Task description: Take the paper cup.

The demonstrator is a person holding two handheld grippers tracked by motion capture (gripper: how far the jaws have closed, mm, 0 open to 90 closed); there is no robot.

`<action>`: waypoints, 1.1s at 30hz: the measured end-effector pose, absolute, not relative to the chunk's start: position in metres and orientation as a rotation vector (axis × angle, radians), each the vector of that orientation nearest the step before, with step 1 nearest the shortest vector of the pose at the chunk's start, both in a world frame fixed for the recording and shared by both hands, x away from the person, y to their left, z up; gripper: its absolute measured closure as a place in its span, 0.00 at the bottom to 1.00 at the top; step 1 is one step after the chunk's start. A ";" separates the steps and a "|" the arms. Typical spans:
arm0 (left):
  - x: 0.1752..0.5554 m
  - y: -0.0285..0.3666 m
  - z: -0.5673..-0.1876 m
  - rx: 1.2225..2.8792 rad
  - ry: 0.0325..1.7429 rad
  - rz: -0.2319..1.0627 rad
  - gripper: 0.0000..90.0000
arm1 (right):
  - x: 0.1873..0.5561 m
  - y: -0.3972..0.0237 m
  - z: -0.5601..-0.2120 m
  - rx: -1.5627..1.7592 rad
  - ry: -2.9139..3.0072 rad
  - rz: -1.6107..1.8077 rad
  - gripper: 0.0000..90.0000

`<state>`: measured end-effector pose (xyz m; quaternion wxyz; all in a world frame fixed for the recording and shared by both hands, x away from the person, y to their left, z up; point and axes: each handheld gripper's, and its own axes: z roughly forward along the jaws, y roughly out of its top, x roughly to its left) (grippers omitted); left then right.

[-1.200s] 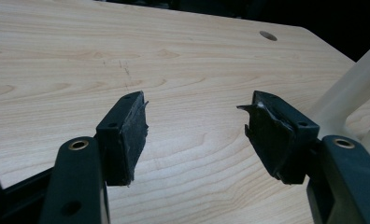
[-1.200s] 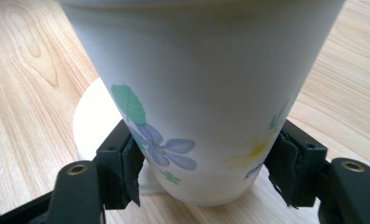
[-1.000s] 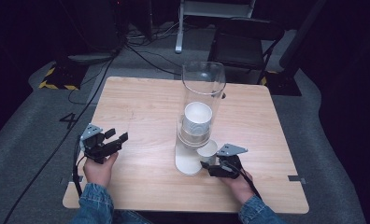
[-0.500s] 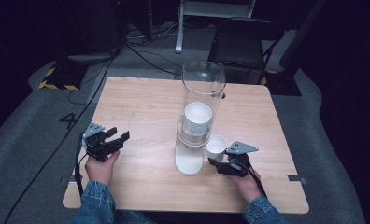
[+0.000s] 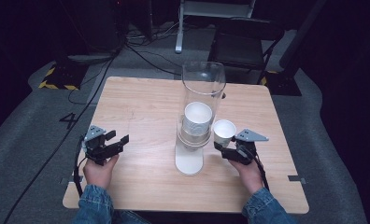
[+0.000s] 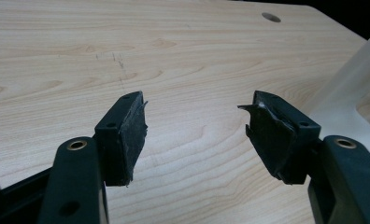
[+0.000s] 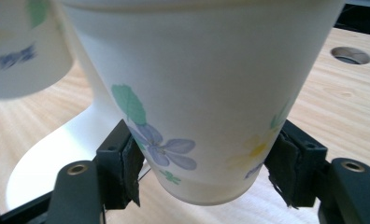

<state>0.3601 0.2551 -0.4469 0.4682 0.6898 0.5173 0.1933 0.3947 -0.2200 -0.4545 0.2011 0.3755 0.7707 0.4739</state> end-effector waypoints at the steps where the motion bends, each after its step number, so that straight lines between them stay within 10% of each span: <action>1: 0.359 0.255 -0.446 1.701 1.264 0.481 0.41 | 0.397 -0.221 -0.454 1.059 2.147 1.328 0.38; 33: 0.322 0.272 -0.452 1.730 1.308 0.520 0.40 | 0.462 -0.234 -0.494 1.237 2.115 1.213 0.38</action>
